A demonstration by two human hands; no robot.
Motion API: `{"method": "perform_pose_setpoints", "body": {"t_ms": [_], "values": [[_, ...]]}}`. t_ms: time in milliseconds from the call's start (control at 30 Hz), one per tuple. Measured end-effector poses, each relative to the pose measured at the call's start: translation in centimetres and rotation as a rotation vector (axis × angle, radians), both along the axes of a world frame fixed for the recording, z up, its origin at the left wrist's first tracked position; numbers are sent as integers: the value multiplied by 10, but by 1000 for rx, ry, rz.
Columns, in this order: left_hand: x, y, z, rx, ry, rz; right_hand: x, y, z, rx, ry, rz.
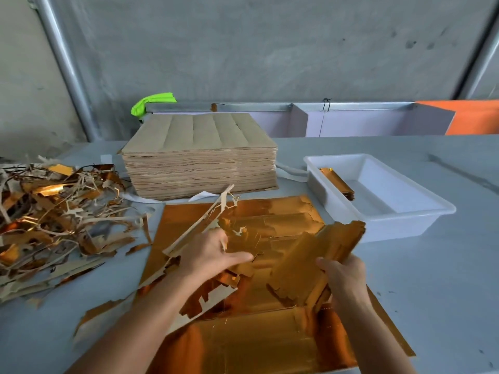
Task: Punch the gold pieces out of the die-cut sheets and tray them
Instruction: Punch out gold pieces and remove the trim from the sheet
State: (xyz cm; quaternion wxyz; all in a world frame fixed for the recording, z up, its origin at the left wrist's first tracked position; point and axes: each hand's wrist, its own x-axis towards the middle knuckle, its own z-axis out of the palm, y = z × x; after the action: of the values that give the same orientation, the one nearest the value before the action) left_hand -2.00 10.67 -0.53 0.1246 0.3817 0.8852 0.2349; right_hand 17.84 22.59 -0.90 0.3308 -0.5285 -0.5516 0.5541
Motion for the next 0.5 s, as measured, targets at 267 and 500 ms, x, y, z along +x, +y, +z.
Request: {"method": "perform_pose_setpoints", "body": {"t_ms": [267,500], "values": [[20,17,-15,-200,230,-105,-19,-6,2,63,-84,130],[0,-2,1,39,102,-234,-21,-9,9,-38,-39,270]]}}
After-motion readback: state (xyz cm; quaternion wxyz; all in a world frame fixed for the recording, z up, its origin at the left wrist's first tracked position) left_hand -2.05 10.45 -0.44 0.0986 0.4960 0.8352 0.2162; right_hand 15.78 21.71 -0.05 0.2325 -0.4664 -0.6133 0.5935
